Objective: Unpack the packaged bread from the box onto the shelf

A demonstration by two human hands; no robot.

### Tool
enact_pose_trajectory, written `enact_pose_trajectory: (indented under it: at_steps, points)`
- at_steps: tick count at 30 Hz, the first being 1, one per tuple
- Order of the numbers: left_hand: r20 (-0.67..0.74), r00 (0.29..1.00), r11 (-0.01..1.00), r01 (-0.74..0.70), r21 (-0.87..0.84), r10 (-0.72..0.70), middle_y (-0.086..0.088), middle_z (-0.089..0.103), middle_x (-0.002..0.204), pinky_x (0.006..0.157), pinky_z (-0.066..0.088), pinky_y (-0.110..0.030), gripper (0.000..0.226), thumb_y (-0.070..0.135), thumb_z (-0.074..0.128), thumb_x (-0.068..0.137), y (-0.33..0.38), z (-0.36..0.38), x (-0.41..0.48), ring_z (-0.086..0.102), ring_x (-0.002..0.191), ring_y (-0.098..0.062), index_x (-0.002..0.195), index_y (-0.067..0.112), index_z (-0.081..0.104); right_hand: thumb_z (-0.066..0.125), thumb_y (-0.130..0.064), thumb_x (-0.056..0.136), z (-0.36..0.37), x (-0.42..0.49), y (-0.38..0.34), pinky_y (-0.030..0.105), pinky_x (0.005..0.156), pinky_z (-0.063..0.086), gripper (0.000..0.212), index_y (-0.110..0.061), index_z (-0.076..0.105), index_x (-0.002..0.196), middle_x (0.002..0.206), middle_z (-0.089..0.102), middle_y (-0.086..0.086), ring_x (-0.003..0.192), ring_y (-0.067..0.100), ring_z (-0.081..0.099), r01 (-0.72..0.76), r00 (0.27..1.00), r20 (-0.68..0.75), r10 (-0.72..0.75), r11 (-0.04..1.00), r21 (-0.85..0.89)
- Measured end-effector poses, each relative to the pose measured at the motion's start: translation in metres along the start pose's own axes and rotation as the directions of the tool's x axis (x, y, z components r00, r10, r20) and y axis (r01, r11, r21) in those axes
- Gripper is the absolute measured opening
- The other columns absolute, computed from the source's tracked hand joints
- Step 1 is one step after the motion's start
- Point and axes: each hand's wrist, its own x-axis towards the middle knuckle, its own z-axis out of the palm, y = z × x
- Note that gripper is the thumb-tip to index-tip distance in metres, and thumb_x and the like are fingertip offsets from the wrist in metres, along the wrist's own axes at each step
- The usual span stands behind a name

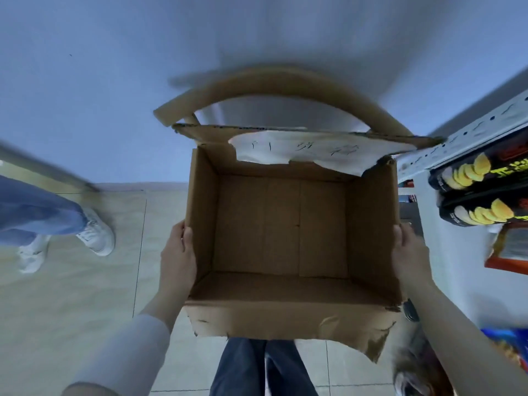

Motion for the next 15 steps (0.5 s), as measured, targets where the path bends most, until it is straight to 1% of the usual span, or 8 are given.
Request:
enact_pose_trajectory:
  at_steps: [3, 4, 6, 9, 11, 15]
  points:
    - [-0.014, 0.998, 0.998, 0.056, 0.01, -0.056, -0.003, 0.051, 0.097, 0.073, 0.03, -0.031, 0.033, 0.026, 0.029, 0.1, -0.002, 0.003, 0.005, 0.045, 0.085, -0.022, 0.124, 0.01, 0.046, 0.027, -0.024, 0.101, 0.003, 0.011, -0.005, 0.031, 0.075, 0.034, 0.041, -0.004, 0.049, 0.129, 0.117, 0.057, 0.024, 0.106, 0.037, 0.053, 0.038, 0.998, 0.049, -0.035, 0.998, -0.052]
    - [-0.016, 0.998, 0.998, 0.067, 0.007, -0.067, -0.004, 0.051, 0.097, 0.073, 0.03, -0.031, 0.033, 0.027, 0.029, 0.1, -0.002, 0.005, 0.008, 0.045, 0.085, -0.022, 0.124, 0.01, 0.046, 0.026, -0.025, 0.102, 0.005, 0.014, -0.007, 0.031, 0.074, 0.034, 0.041, -0.004, 0.049, 0.129, 0.117, 0.057, 0.023, 0.106, 0.037, 0.054, 0.045, 0.997, 0.058, -0.041, 0.997, -0.067]
    - [-0.019, 0.995, 0.996, 0.094, 0.006, -0.094, -0.004, 0.051, 0.096, 0.074, 0.03, -0.031, 0.034, 0.028, 0.029, 0.1, -0.002, 0.009, 0.014, 0.044, 0.085, -0.022, 0.124, 0.011, 0.046, 0.025, -0.026, 0.102, 0.009, 0.02, -0.009, 0.035, 0.078, 0.038, 0.042, -0.006, 0.049, 0.13, 0.118, 0.058, 0.023, 0.109, 0.038, 0.053, 0.04, 0.997, 0.075, -0.034, 0.996, -0.081]
    - [-0.031, 0.994, 0.995, 0.103, 0.002, -0.103, -0.004, 0.05, 0.095, 0.073, 0.03, -0.031, 0.034, 0.028, 0.029, 0.1, -0.004, 0.013, 0.022, 0.043, 0.084, -0.022, 0.123, 0.01, 0.047, 0.025, -0.026, 0.102, 0.014, 0.027, -0.009, 0.032, 0.075, 0.035, 0.042, -0.005, 0.05, 0.127, 0.115, 0.06, 0.023, 0.106, 0.039, 0.055, 0.05, 0.996, 0.072, -0.043, 0.995, -0.089]
    - [-0.023, 0.995, 0.995, 0.101, 0.012, -0.1, -0.004, 0.05, 0.094, 0.073, 0.029, -0.03, 0.033, 0.028, 0.029, 0.101, -0.006, 0.014, 0.023, 0.043, 0.084, -0.022, 0.123, 0.011, 0.047, 0.026, -0.027, 0.101, 0.016, 0.026, -0.006, 0.031, 0.075, 0.035, 0.042, -0.004, 0.051, 0.126, 0.114, 0.06, 0.023, 0.104, 0.038, 0.056, 0.042, 0.997, 0.061, -0.036, 0.995, -0.095]
    - [-0.007, 0.991, 0.99, 0.133, 0.041, -0.133, -0.006, 0.05, 0.092, 0.071, 0.028, -0.031, 0.033, 0.027, 0.028, 0.101, -0.005, 0.011, 0.019, 0.044, 0.082, -0.024, 0.123, 0.011, 0.045, 0.026, -0.025, 0.101, 0.02, 0.02, -0.005, 0.036, 0.08, 0.042, 0.042, -0.002, 0.05, 0.127, 0.115, 0.059, 0.023, 0.105, 0.038, 0.056, 0.031, 0.997, 0.071, -0.023, 0.994, -0.108]
